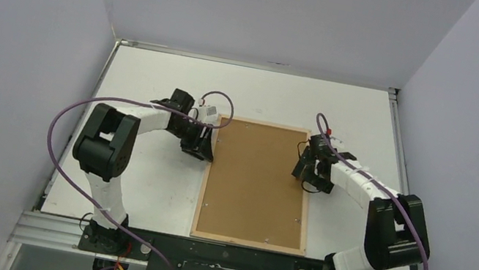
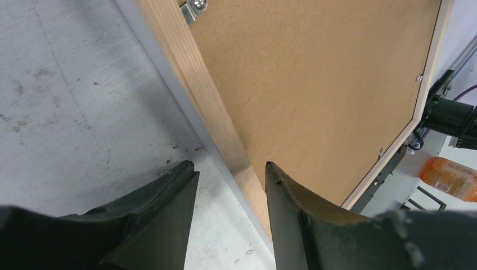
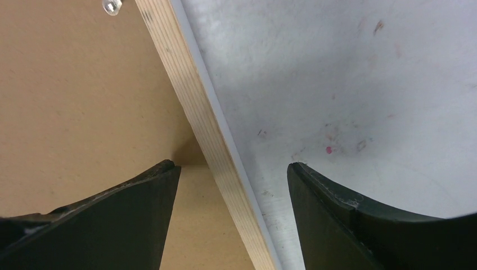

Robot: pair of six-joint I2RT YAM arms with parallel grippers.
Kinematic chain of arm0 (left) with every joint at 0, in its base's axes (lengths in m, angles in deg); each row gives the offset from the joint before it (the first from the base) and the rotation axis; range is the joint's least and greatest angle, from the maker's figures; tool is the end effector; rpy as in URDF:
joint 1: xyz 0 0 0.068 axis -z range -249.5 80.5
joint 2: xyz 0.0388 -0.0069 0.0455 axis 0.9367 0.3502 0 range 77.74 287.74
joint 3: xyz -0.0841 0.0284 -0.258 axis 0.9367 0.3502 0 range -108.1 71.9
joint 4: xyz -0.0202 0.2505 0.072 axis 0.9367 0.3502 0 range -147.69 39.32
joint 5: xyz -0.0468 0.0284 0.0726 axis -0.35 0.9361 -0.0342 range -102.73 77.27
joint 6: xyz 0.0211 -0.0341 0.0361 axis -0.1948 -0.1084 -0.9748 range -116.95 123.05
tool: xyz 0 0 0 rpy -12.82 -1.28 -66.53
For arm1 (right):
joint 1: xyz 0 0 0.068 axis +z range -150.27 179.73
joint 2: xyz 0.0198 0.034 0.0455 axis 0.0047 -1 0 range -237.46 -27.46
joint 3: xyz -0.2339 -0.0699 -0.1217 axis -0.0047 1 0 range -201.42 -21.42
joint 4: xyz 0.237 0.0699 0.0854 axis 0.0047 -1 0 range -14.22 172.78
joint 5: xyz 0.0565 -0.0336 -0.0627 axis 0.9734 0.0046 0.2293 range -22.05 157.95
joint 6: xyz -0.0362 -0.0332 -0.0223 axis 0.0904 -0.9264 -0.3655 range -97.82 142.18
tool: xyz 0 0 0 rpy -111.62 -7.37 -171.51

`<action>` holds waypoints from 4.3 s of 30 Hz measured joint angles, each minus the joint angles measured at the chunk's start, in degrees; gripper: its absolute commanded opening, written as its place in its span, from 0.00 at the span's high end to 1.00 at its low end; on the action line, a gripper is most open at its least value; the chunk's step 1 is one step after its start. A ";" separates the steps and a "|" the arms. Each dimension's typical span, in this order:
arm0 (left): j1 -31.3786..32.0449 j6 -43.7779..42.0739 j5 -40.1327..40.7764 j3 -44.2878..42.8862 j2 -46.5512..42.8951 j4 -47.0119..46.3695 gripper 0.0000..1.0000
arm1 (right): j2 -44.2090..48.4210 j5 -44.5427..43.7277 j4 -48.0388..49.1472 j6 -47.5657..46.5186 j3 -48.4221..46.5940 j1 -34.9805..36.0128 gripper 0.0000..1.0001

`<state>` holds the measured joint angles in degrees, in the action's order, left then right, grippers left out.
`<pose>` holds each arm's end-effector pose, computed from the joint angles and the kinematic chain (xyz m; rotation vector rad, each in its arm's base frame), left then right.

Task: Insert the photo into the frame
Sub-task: Turn over the photo frame at the center of the board.

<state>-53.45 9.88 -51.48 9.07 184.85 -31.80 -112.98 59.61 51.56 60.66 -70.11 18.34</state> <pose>0.3297 -0.1181 0.1420 0.3904 2.7335 -1.0454 0.2596 0.0820 0.1765 0.5101 2.6881 0.0781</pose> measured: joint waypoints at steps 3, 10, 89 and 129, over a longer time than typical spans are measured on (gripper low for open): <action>0.59 0.04 0.02 -0.52 0.50 0.02 0.53 | -0.37 2.38 1.92 0.94 2.43 0.00 0.30; 1.29 0.17 0.83 -1.88 1.44 0.39 0.58 | -0.50 6.62 6.84 2.71 4.11 -0.31 0.38; -11.47 -4.26 2.49 -12.07 8.59 4.48 1.00 | 10.29 8.90 11.89 20.70 -6.08 13.79 0.31; -9.86 1.09 -10.84 -6.38 10.01 1.46 0.94 | -6.88 33.79 48.22 32.72 -19.19 28.55 0.27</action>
<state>-63.30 10.97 -62.32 2.69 194.86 -30.33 -119.86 93.40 99.78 93.38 -89.30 46.89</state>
